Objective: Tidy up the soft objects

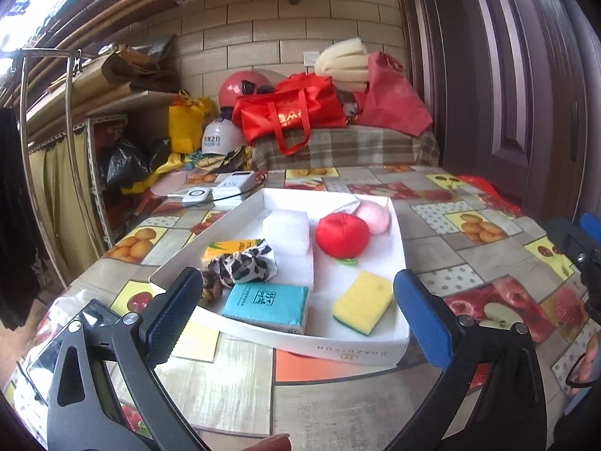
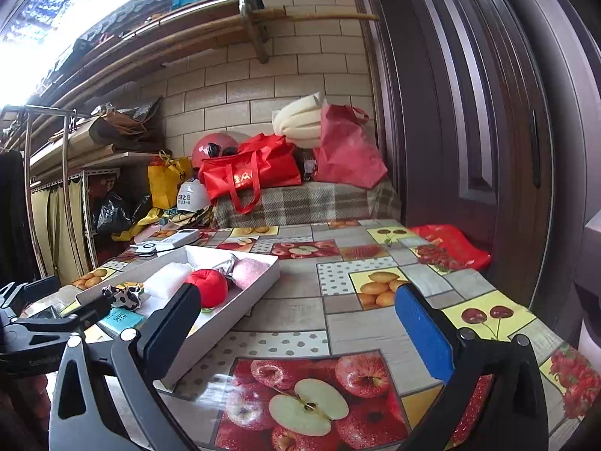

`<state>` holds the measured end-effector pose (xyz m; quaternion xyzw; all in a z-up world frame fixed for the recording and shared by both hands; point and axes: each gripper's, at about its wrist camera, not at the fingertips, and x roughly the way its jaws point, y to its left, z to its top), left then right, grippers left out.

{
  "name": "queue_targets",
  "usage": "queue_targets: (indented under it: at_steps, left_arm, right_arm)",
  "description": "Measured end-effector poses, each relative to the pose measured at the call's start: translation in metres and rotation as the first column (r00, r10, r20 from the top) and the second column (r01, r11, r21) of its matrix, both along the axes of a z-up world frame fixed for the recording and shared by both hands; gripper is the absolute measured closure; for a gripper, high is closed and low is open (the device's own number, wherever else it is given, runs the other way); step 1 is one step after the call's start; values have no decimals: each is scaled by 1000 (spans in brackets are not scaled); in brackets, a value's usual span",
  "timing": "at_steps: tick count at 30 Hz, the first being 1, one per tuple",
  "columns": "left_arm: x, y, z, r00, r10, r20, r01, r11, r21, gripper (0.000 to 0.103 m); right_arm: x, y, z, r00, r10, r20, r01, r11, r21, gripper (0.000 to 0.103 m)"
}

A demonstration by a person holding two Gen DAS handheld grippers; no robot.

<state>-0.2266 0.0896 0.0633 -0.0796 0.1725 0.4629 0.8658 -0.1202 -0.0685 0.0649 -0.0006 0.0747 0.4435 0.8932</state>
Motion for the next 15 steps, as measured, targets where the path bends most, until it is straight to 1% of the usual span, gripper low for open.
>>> queue_targets:
  at_steps: [5, 10, 15]
  left_arm:
    - [4, 8, -5, 1000, 8, -24, -9, 998, -57, 0]
    - [4, 6, -7, 997, 59, -47, -61, 997, -45, 0]
    - [3, 4, -7, 997, 60, -45, -61, 997, -38, 0]
  right_arm:
    - [4, -3, 0, 1000, -2, -12, 2, 1000, 14, 0]
    - [2, -3, 1, 1000, 3, -1, -3, 1000, 19, 0]
    - [4, -2, 2, 1000, 16, -1, -16, 1000, 17, 0]
